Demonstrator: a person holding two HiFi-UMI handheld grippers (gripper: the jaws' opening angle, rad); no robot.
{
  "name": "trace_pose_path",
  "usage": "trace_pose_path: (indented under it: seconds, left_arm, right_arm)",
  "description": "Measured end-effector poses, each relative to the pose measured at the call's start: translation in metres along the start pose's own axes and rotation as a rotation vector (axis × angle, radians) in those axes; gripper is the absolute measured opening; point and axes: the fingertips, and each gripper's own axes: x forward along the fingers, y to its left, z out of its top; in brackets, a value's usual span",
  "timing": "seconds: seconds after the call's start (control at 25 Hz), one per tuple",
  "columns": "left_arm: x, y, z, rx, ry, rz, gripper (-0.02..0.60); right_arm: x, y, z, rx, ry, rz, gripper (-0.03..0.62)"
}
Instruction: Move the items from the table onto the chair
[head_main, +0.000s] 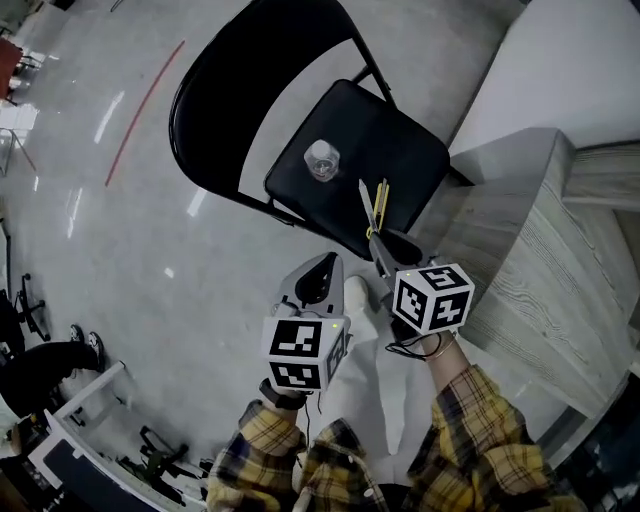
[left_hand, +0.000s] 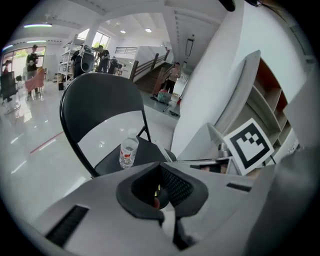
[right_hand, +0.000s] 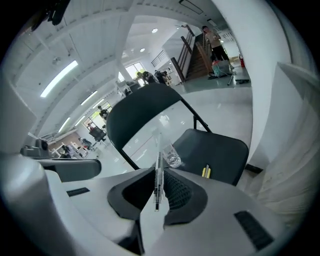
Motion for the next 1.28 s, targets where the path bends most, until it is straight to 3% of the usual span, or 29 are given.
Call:
trace_pose_path:
  seconds: [0.24, 0.44, 0.6, 0.92, 1.28]
  left_arm:
    - [0.028, 0.031, -0.042, -0.006, 0.067, -0.002, 0.003]
    - [0.038, 0.048, -0.061, -0.032, 0.095, 0.003, 0.003]
    - [0.043, 0.051, -0.068, -0.049, 0.106, -0.003, 0.003]
    - [0.052, 0.059, -0.069, -0.071, 0.098, 0.006, 0.003]
    - [0.039, 0.036, -0.050, -0.033, 0.077, -0.014, 0.003]
  right_arm:
    - [0.083, -0.053, -0.056, 0.085, 0.117, -0.145, 0.064]
    - [0.131, -0.088, -0.075, 0.179, 0.164, -0.239, 0.064]
    - [0.147, -0.110, -0.093, 0.157, 0.236, -0.316, 0.064]
    - [0.154, -0.119, -0.108, 0.081, 0.297, -0.361, 0.064]
    - [0.115, -0.086, -0.070, 0.136, 0.182, -0.286, 0.066]
